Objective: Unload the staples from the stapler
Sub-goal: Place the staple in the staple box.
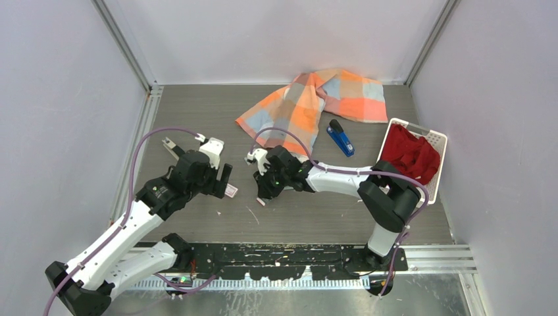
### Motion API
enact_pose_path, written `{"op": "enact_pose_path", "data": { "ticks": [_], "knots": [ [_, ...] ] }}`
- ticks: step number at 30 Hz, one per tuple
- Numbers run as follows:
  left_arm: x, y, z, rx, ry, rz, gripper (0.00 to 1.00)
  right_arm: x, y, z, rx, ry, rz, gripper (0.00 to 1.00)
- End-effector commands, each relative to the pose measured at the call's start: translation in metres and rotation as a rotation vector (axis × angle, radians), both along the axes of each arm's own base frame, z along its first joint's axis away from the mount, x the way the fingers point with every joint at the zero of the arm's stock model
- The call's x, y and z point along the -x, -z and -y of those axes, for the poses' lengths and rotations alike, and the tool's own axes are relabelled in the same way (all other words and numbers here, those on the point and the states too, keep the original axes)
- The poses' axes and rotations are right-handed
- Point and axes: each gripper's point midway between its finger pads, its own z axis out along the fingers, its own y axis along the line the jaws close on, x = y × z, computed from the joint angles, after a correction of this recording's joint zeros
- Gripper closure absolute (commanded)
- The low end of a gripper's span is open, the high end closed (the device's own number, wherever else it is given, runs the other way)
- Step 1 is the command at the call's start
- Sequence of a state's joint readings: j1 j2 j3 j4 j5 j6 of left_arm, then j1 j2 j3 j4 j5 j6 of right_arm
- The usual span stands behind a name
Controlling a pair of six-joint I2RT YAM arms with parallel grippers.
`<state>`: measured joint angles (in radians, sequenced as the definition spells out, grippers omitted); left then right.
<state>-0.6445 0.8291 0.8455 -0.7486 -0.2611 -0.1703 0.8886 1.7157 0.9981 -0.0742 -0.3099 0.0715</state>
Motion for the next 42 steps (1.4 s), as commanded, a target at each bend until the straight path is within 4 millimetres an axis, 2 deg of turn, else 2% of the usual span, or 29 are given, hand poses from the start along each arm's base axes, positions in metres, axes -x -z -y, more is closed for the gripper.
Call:
{"op": "enact_pose_path", "data": {
  "ticks": [1, 11, 22, 31, 42],
  "knots": [
    [-0.01, -0.019, 0.007, 0.045, 0.015, 0.064, 0.16, -0.005, -0.007, -0.008, -0.032, 0.014, 0.028, 0.85],
    [-0.01, -0.018, 0.008, 0.052, 0.02, 0.06, 0.17, -0.014, 0.0, -0.004, 0.003, 0.046, 0.055, 0.85],
    [-0.011, -0.017, 0.009, 0.055, 0.023, 0.054, 0.17, -0.005, 0.001, -0.01, -0.023, 0.023, 0.006, 0.85],
    [-0.01, -0.016, 0.009, 0.058, 0.024, 0.049, 0.17, -0.005, 0.007, -0.01, -0.014, 0.041, -0.008, 0.85],
    [-0.011, -0.017, 0.009, 0.061, 0.023, 0.047, 0.18, -0.006, 0.004, -0.013, -0.033, 0.052, -0.017, 0.85]
  ]
}}
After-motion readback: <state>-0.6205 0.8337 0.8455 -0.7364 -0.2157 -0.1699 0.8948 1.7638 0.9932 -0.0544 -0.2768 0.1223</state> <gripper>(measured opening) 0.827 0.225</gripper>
